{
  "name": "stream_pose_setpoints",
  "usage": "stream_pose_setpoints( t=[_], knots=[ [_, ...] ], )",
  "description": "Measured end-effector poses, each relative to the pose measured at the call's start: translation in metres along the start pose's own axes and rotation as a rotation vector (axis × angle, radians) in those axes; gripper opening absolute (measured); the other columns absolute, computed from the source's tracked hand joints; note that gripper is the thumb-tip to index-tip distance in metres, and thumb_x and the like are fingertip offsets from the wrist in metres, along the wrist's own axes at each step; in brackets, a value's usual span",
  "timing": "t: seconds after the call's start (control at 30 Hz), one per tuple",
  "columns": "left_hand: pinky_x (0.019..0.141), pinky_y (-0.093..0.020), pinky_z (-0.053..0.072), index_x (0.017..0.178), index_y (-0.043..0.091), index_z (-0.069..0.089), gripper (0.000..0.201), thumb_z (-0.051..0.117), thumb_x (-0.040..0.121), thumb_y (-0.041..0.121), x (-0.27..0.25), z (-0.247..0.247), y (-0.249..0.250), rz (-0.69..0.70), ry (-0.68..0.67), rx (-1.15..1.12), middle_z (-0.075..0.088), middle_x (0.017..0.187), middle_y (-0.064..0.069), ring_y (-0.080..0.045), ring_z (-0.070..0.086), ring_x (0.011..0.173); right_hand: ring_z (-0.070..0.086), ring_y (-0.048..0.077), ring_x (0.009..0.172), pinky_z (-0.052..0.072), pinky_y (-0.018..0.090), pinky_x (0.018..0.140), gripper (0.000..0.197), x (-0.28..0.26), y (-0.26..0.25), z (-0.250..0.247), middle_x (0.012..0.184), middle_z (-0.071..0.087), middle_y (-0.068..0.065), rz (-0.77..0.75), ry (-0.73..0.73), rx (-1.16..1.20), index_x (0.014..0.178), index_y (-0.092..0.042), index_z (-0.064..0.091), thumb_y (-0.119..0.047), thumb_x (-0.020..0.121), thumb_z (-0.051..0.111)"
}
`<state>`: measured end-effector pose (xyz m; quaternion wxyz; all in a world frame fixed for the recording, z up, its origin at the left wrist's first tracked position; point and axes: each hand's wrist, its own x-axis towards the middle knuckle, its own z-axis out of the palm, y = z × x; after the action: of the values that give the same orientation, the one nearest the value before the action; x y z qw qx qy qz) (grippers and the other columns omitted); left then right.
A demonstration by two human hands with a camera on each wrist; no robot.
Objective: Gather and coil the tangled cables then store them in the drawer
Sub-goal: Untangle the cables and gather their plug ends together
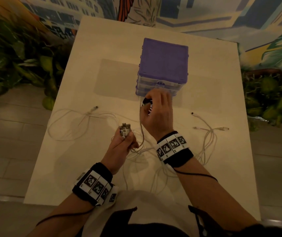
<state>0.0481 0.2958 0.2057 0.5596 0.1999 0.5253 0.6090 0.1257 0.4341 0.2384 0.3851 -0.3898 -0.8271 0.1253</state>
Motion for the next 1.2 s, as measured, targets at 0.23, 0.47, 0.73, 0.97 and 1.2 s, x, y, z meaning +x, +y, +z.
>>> stream_pose_setpoints(
  t=[0.23, 0.47, 0.73, 0.97, 1.2],
  knots=[
    [0.077, -0.034, 0.045, 0.097, 0.014, 0.046, 0.004, 0.043, 0.099, 0.015, -0.001, -0.001, -0.005, -0.061, -0.013, 0.06, 0.055, 0.073, 0.007, -0.015, 0.051, 0.071, 0.061, 0.027, 0.08, 0.049, 0.034, 0.071, 0.017, 0.006, -0.007, 0.015, 0.084, 0.066, 0.016, 0.162, -0.671, 0.168, 0.082, 0.001, 0.062, 0.006, 0.082, 0.046],
    [0.075, -0.037, 0.04, 0.092, 0.015, 0.042, 0.009, 0.046, 0.094, 0.023, -0.002, -0.003, -0.007, -0.06, 0.014, 0.027, 0.046, 0.073, 0.005, -0.01, 0.042, 0.061, 0.062, 0.033, 0.094, 0.044, 0.033, 0.068, 0.031, -0.024, 0.022, 0.033, 0.099, 0.064, 0.017, 0.586, -0.996, -0.231, 0.096, 0.0, 0.058, -0.031, 0.089, 0.059],
    [0.07, -0.031, 0.042, 0.093, 0.016, 0.044, 0.006, 0.045, 0.094, 0.021, -0.002, -0.002, -0.006, -0.038, 0.017, 0.042, 0.047, 0.075, 0.003, -0.01, 0.042, 0.062, 0.064, 0.032, 0.095, 0.05, 0.034, 0.073, 0.052, -0.031, 0.016, 0.031, 0.105, 0.067, 0.015, 0.615, -0.892, -0.308, 0.104, -0.003, 0.058, -0.048, 0.08, 0.068],
    [0.069, -0.029, 0.046, 0.096, 0.017, 0.048, 0.009, 0.042, 0.101, 0.013, -0.002, 0.0, -0.009, -0.046, 0.054, 0.116, 0.053, 0.077, 0.003, -0.014, 0.049, 0.069, 0.063, 0.028, 0.079, 0.041, 0.03, 0.061, 0.037, -0.03, 0.004, 0.029, 0.076, 0.059, 0.006, 0.645, -0.989, -0.372, 0.077, -0.01, 0.052, -0.045, 0.081, 0.064],
    [0.067, -0.03, 0.041, 0.09, 0.019, 0.042, 0.016, 0.037, 0.102, 0.011, 0.0, 0.0, -0.006, -0.04, 0.102, 0.08, 0.042, 0.07, 0.006, -0.01, 0.039, 0.06, 0.061, 0.025, 0.071, 0.051, 0.032, 0.066, 0.024, -0.037, 0.007, 0.029, 0.07, 0.058, 0.002, 0.701, -0.854, -0.137, 0.07, -0.014, 0.054, -0.034, 0.075, 0.066]
  ],
)
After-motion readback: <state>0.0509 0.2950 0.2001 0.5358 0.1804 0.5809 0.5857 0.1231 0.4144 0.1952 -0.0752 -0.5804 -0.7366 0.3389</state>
